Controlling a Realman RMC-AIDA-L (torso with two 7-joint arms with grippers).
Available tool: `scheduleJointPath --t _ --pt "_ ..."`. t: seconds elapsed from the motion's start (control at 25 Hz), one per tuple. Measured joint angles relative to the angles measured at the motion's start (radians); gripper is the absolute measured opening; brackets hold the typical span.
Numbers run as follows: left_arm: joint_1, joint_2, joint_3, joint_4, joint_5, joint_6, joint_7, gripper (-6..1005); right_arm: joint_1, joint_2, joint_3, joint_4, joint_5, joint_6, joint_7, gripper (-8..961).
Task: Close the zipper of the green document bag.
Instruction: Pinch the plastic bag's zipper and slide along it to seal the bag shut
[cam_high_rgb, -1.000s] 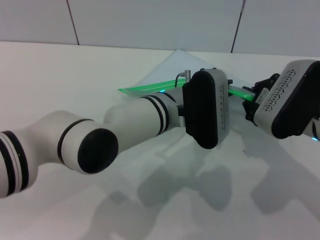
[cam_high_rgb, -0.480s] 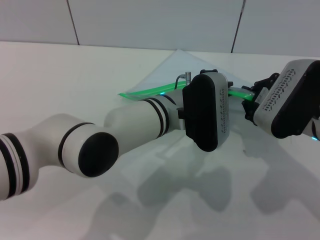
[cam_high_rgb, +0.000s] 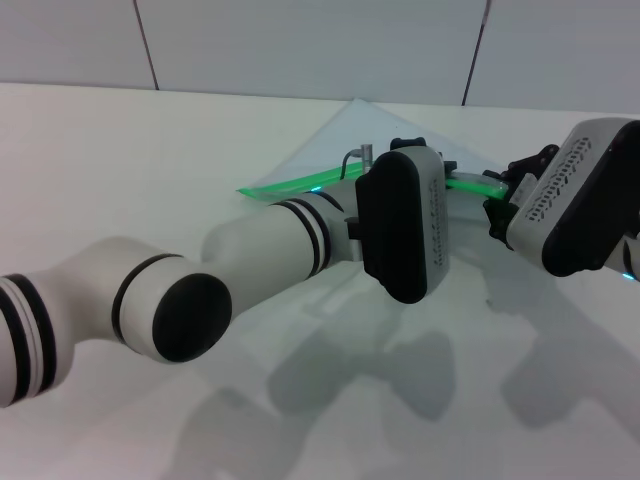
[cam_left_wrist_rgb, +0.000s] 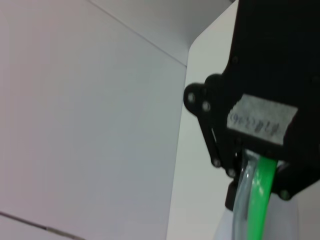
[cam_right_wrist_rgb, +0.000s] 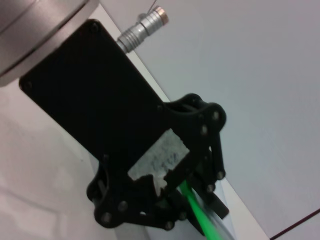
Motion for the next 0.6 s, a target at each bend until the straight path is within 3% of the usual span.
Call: scheduleJointPath --t 0.6 --pt "0.02 0.003 0.001 0.015 -0.01 0.028 -0.015 96 -0.008 0.0 0.01 -0.001 0.0 0.007 0.0 61"
